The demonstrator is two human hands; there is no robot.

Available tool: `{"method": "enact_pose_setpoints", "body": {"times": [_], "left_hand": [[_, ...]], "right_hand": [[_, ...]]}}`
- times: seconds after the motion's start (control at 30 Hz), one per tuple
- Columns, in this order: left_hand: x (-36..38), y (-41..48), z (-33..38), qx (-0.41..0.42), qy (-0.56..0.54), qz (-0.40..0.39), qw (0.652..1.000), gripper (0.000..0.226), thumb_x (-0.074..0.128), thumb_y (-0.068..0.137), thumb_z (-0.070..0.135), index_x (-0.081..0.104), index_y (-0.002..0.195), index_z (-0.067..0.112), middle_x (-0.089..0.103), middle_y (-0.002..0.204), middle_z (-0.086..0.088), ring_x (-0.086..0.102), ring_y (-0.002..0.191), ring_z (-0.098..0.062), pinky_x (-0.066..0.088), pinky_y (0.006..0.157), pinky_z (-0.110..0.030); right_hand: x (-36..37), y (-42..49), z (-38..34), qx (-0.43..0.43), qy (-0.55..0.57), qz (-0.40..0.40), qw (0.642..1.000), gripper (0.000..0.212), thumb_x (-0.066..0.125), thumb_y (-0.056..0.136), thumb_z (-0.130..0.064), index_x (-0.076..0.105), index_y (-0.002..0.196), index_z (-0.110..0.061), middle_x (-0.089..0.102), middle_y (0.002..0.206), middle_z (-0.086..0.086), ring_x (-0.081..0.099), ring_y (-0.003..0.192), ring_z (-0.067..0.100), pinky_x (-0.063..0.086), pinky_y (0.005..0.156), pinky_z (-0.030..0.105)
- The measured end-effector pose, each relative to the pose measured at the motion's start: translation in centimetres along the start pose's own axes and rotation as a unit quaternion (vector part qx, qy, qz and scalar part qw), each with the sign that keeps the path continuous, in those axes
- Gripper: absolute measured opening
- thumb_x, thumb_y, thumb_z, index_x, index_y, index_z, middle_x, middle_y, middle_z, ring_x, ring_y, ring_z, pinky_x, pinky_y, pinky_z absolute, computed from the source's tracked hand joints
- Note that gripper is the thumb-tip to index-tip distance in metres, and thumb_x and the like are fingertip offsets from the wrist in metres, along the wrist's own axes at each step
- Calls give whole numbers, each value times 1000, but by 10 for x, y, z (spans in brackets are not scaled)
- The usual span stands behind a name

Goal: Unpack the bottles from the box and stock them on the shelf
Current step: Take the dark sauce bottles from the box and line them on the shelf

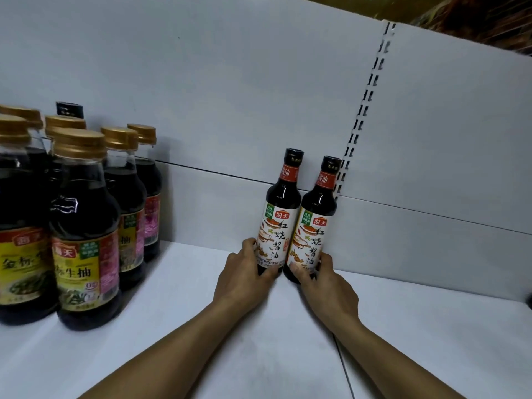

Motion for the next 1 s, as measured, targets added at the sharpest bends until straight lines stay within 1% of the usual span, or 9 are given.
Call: {"method": "enact_pose_setpoints", "body": {"times": [0.07, 0.13, 0.23, 0.33, 0.4, 0.53, 0.77, 0.9, 1.0], "left_hand": [[2, 1, -3, -9, -2, 4, 1000, 60, 65, 92, 49, 36, 140, 28, 62, 137, 2, 55, 126, -23, 51, 94, -39], [4, 2, -6, -14, -1, 0, 1000, 56, 62, 92, 52, 37, 137, 31, 63, 133, -1, 56, 124, -24, 52, 92, -39], [5, 2, -6, -12, 3, -1, 1000, 50, 60, 93, 52, 38, 134, 34, 64, 129, 0, 57, 122, -23, 52, 92, -42], [4, 2, -5, -4, 10, 9, 1000, 50, 61, 93, 50, 40, 135, 32, 63, 133, 4, 56, 123, -22, 52, 94, -44], [3, 2, -4, -1, 17, 14, 1000, 50, 60, 94, 48, 41, 137, 31, 62, 135, 4, 56, 124, -22, 51, 94, -43], [3, 2, -4, 1, 22, 13, 1000, 51, 59, 96, 46, 40, 141, 30, 64, 134, 5, 57, 123, -23, 51, 92, -40], [0, -2, -2, 3, 21, 9, 1000, 54, 61, 94, 46, 40, 142, 31, 65, 132, 6, 59, 119, -21, 52, 89, -37], [0, -2, 0, 0, 17, -5, 1000, 56, 60, 94, 46, 38, 144, 30, 64, 134, 6, 59, 120, -21, 53, 92, -39], [0, -5, 2, -1, 15, -9, 1000, 57, 60, 92, 47, 37, 141, 31, 62, 135, 6, 58, 120, -21, 53, 94, -44]], "right_hand": [[-1, 0, -2, -9, -12, 11, 1000, 64, 43, 93, -73, 35, 132, -24, 70, 128, -2, 66, 115, 29, 47, 78, 37], [-1, -1, -3, -21, -15, 14, 1000, 62, 47, 92, -72, 34, 129, -24, 71, 124, -2, 67, 112, 29, 51, 79, 39], [-2, -2, -3, -26, -7, 14, 1000, 62, 49, 92, -70, 36, 131, -24, 70, 127, -4, 67, 113, 29, 53, 83, 39], [-2, -2, -2, -23, 0, 11, 1000, 57, 49, 95, -63, 37, 133, -23, 69, 131, -4, 65, 117, 29, 52, 85, 39], [-2, -3, -1, -26, 7, 9, 1000, 54, 50, 96, -60, 38, 133, -23, 68, 131, -4, 65, 117, 28, 52, 85, 39], [-3, -2, 0, -27, 25, 13, 999, 54, 52, 94, -62, 40, 130, -24, 69, 131, -6, 65, 117, 27, 52, 85, 39], [-2, 0, 5, -18, 46, 16, 999, 54, 56, 92, -65, 42, 127, -27, 71, 125, -6, 67, 114, 25, 54, 87, 39], [-2, 1, 5, -14, 53, 14, 998, 56, 57, 91, -66, 42, 129, -27, 70, 125, -7, 67, 114, 24, 54, 86, 38], [-2, 1, 9, 3, 76, 1, 997, 59, 60, 88, -67, 43, 130, -28, 69, 126, -9, 66, 116, 22, 52, 87, 36]]}}
Point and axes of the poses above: each hand's wrist, its own y-axis towards the middle knuckle, its own x-axis out of the palm, z = x × y, the point moved 7 cm from there along y, towards the middle knuckle
